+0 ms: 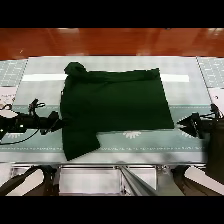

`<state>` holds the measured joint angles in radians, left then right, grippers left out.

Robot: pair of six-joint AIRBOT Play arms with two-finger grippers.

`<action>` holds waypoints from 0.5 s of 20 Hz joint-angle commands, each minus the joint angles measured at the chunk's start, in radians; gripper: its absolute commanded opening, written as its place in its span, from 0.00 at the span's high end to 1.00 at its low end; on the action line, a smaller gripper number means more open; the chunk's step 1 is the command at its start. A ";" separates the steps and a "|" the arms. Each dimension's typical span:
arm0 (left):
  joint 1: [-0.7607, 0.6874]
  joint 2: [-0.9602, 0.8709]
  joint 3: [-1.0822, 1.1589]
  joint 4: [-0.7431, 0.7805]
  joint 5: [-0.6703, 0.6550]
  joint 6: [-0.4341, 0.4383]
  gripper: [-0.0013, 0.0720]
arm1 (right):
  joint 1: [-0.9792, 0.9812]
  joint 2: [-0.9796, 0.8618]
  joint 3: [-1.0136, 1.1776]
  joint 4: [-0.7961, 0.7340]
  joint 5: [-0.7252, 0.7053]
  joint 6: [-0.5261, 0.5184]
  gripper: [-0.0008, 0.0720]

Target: Fold the shirts.

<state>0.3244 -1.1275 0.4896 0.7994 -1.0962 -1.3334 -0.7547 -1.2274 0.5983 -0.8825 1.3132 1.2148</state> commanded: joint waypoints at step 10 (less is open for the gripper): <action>-0.001 0.000 0.001 0.000 0.015 0.002 0.96 | 0.265 -0.160 0.072 0.085 -0.159 0.013 0.44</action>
<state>0.3241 -1.1275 0.4896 0.7990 -1.0809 -1.3319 -0.5468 -1.3705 0.6380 -0.8188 1.2213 1.2114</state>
